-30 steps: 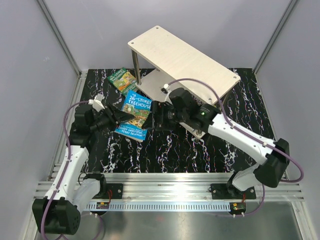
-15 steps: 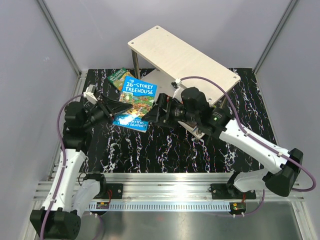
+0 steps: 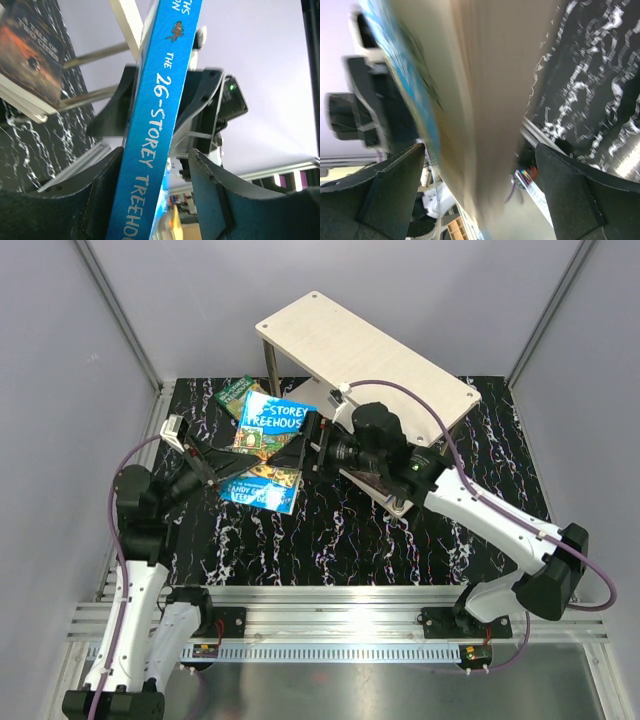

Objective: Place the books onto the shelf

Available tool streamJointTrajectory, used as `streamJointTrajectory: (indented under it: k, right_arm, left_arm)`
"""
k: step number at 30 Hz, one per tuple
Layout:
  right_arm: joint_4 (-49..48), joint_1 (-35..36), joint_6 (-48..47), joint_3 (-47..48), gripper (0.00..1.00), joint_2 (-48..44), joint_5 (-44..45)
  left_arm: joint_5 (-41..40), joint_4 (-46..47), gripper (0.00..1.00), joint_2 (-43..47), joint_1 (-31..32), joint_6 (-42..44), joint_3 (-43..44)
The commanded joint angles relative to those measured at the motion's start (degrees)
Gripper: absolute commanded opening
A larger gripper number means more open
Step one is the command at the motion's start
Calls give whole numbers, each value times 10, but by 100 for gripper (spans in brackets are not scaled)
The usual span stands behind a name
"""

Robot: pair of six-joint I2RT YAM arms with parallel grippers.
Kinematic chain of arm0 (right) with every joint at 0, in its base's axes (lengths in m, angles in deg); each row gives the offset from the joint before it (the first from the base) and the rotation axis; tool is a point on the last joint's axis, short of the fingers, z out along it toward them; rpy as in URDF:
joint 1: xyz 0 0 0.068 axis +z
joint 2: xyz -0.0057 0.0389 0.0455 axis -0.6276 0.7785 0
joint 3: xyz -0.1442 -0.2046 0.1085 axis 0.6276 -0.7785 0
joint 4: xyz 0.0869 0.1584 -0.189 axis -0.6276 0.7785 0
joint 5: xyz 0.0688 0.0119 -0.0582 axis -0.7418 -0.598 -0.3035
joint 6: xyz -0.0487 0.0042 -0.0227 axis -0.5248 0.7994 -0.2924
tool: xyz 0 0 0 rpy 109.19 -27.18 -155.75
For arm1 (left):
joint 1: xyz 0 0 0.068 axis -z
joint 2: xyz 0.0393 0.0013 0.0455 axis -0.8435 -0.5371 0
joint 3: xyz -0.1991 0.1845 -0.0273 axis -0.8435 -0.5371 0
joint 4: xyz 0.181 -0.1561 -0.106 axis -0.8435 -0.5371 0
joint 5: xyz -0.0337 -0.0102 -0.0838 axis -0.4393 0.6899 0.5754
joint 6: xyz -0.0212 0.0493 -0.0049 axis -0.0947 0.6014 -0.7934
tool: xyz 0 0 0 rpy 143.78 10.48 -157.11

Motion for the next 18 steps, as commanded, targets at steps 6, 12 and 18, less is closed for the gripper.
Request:
streamJointTrajectory:
  k: [6, 12, 18]
  right_arm:
    - [-131, -1, 32, 37, 76, 22, -49]
    - [-125, -2, 12, 35, 6, -4, -47]
    - [-47, -2, -33, 75, 0, -34, -23]
  left_arm:
    - [35, 160, 0, 18, 2, -104, -22]
    - [35, 123, 0, 10, 2, -74, -6]
    - [19, -60, 0, -22, 2, 69, 92]
